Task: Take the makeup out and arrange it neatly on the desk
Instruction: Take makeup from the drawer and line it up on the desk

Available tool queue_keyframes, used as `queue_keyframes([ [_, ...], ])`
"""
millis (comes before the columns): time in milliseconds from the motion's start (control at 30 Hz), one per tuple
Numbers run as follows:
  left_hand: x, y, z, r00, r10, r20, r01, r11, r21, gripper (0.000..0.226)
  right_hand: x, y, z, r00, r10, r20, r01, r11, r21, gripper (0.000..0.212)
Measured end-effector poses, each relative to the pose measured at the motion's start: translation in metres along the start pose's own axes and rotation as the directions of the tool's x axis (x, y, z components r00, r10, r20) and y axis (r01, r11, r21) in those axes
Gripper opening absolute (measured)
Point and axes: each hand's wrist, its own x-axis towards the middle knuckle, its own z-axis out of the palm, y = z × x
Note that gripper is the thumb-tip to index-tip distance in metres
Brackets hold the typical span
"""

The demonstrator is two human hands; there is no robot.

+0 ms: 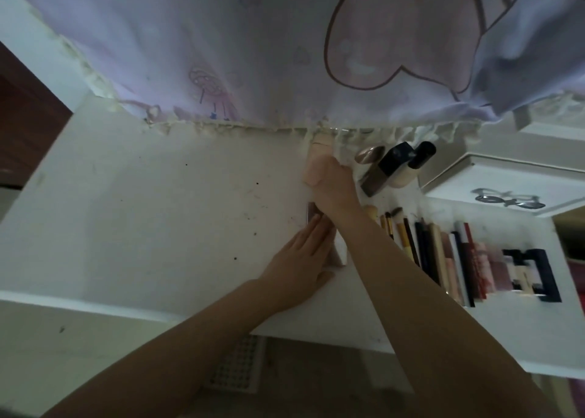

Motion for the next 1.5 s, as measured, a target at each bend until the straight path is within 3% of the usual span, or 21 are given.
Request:
queue_keyframes([
  [100,-0.007,0.004,-0.007,1.0,0.019,0.002,-0.019,0.999,-0.031,0.068,-0.036,-0.002,-0.033,0.998,-0.065,0.025,0.062,0.994,0.094,0.039],
  [167,-0.031,0.008,-0.019,0.99,0.043,-0.133,-0.055,0.994,-0.092,0.05,-0.077,0.002,-0.053,0.992,-0.099,0.072,0.078,0.965,0.251,0.036],
  [233,-0.075,0.009,-0.021,0.974,-0.029,-0.223,-0.024,0.973,-0.231,0.028,-0.13,0.018,-0.061,0.947,-0.148,0.284,-0.007,0.878,0.479,0.027],
  [267,-0.103,0.01,-0.017,0.977,-0.094,-0.189,0.034,0.952,-0.303,0.026,-0.156,0.031,-0.056,0.889,-0.166,0.427,-0.076,0.866,0.495,0.024],
  [333,-0.154,0.01,0.0,0.966,-0.257,-0.019,0.232,0.9,-0.368,0.034,-0.2,0.065,-0.027,0.734,-0.11,0.67,-0.158,0.932,0.326,0.022],
  [400,-0.19,0.002,0.032,0.906,-0.386,0.173,0.422,0.853,-0.307,0.033,-0.229,0.097,0.016,0.639,0.002,0.769,-0.178,0.973,0.146,0.025],
  [533,-0.198,-0.007,0.077,0.706,-0.624,0.336,0.679,0.73,-0.072,0.049,-0.24,0.108,0.089,0.71,0.206,0.674,-0.322,0.945,0.051,0.034],
  [667,-0.187,0.005,0.097,0.628,-0.658,0.415,0.707,0.705,0.049,0.067,-0.226,0.079,0.138,0.763,0.24,0.6,-0.415,0.894,0.169,0.026],
  [867,-0.192,0.007,0.075,0.639,-0.651,0.41,0.725,0.688,-0.039,0.07,-0.225,0.066,0.15,0.683,0.357,0.637,-0.657,0.681,0.323,0.031],
  [1000,-0.189,0.009,0.042,0.633,-0.668,0.392,0.754,0.646,-0.118,0.048,-0.234,0.055,0.11,0.638,0.294,0.712,-0.723,0.547,0.422,0.02],
  [1167,-0.202,0.027,-0.044,0.629,-0.616,0.474,0.773,0.43,-0.467,0.04,-0.251,0.045,0.037,0.552,0.182,0.814,-0.757,0.519,0.398,0.023],
  [1233,-0.207,0.034,-0.078,0.673,-0.585,0.452,0.698,0.3,-0.65,0.025,-0.25,0.031,0.008,0.579,0.121,0.806,-0.716,0.548,0.432,0.025],
  [1267,-0.203,0.036,-0.092,0.698,-0.583,0.417,0.648,0.265,-0.714,0.022,-0.245,0.022,-0.003,0.628,0.098,0.772,-0.666,0.582,0.468,0.025],
  [1300,-0.195,0.033,-0.101,0.714,-0.601,0.359,0.607,0.274,-0.746,0.022,-0.237,0.015,-0.011,0.698,0.071,0.713,-0.58,0.64,0.504,0.025],
  [1400,-0.145,0.011,-0.111,0.727,-0.67,0.148,0.547,0.437,-0.714,0.038,-0.198,-0.008,-0.017,0.904,0.028,0.426,-0.268,0.814,0.516,0.039],
  [1500,-0.084,-0.027,-0.099,0.7,-0.71,0.079,0.558,0.475,-0.68,0.05,-0.156,-0.027,0.006,0.976,-0.029,0.217,-0.052,0.933,0.355,0.035],
])
